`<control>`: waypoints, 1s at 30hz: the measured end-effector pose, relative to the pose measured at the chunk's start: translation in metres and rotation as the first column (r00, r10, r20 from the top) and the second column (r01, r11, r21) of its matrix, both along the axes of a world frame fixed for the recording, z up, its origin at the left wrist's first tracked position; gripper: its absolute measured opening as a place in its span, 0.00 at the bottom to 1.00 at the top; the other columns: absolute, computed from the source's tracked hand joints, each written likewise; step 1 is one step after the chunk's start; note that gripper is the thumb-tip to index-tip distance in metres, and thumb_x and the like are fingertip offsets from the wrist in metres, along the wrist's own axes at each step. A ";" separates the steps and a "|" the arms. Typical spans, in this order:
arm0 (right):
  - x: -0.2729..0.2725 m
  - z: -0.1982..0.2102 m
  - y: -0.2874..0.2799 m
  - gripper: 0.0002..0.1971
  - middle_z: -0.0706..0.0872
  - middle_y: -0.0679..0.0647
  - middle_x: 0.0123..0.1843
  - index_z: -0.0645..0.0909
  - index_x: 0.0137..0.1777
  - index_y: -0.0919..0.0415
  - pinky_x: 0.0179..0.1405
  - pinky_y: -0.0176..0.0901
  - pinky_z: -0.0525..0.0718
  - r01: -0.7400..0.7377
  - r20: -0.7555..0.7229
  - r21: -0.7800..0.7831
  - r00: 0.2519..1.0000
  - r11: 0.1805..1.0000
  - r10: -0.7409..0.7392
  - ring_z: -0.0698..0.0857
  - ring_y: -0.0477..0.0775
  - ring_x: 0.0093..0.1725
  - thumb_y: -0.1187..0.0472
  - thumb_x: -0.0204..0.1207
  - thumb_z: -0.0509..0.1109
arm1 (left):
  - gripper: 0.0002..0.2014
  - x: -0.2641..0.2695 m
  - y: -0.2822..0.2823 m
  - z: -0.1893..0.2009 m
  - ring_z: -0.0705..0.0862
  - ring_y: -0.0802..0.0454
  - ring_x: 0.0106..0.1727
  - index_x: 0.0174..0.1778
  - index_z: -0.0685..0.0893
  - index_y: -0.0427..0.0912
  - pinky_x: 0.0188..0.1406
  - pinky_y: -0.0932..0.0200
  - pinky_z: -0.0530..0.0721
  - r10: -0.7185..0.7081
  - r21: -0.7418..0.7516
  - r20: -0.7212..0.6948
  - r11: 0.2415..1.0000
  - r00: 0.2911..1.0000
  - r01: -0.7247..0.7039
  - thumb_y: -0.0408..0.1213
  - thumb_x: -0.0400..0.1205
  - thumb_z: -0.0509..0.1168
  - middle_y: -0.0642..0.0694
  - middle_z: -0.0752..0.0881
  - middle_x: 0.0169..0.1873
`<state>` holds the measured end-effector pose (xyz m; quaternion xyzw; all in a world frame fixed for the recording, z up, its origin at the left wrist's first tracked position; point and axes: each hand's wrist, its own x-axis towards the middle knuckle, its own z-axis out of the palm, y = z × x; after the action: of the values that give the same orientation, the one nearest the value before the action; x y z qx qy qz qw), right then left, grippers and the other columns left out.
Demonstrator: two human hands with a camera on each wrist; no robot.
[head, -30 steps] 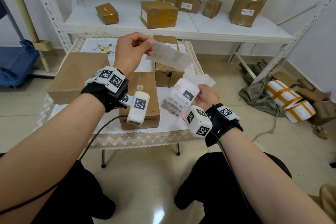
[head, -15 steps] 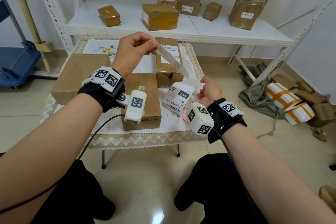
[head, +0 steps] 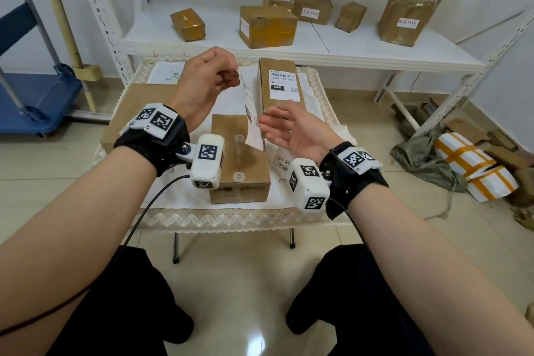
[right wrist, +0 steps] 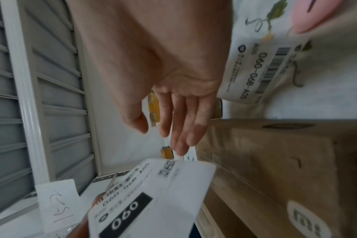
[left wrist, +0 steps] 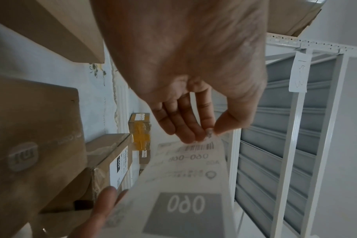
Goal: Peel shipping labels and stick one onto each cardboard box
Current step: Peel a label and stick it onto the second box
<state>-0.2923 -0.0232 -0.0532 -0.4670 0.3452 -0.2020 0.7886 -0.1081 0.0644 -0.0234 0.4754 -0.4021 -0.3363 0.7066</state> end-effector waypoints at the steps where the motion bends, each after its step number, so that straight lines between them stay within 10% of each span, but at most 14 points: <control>1: 0.003 0.000 0.002 0.12 0.92 0.58 0.50 0.84 0.57 0.62 0.48 0.43 0.91 -0.028 -0.016 -0.006 0.999 1.000 0.028 0.92 0.54 0.47 0.54 0.82 0.70 | 0.05 0.001 0.001 -0.001 0.81 0.53 0.34 0.35 0.82 0.41 0.42 0.62 0.80 0.000 0.001 -0.015 1.000 1.000 0.000 0.29 0.76 0.64 0.46 0.82 0.33; 17: 0.019 -0.003 0.014 0.03 0.89 0.61 0.56 0.85 0.47 0.62 0.56 0.44 0.87 -0.126 0.005 0.041 0.992 0.991 0.126 0.87 0.54 0.51 0.69 0.78 0.73 | 0.11 0.017 0.014 -0.011 0.77 0.57 0.26 0.34 0.78 0.38 0.39 0.63 0.77 0.051 0.059 -0.172 0.997 0.984 -0.042 0.24 0.81 0.56 0.51 0.79 0.24; 21: 0.018 -0.006 0.018 0.14 0.87 0.65 0.66 0.83 0.62 0.67 0.54 0.43 0.89 -0.091 0.018 0.102 0.996 0.991 0.090 0.87 0.56 0.56 0.72 0.77 0.73 | 0.07 0.016 0.015 -0.016 0.76 0.58 0.25 0.37 0.81 0.38 0.38 0.63 0.78 0.118 0.137 -0.171 0.986 0.978 -0.095 0.29 0.80 0.59 0.52 0.78 0.21; 30: 0.016 -0.008 0.023 0.13 0.89 0.61 0.58 0.83 0.62 0.66 0.38 0.38 0.91 -0.049 -0.001 0.123 0.999 0.991 0.050 0.88 0.53 0.50 0.73 0.78 0.70 | 0.14 0.018 0.023 -0.032 0.89 0.51 0.44 0.61 0.80 0.38 0.50 0.58 0.88 0.037 0.323 -0.184 0.946 0.982 0.025 0.39 0.82 0.67 0.44 0.91 0.47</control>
<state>-0.2764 -0.0006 -0.0610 -0.4264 0.3468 -0.1598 0.8200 -0.0898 0.0875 -0.0550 0.5524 -0.2716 -0.4388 0.6546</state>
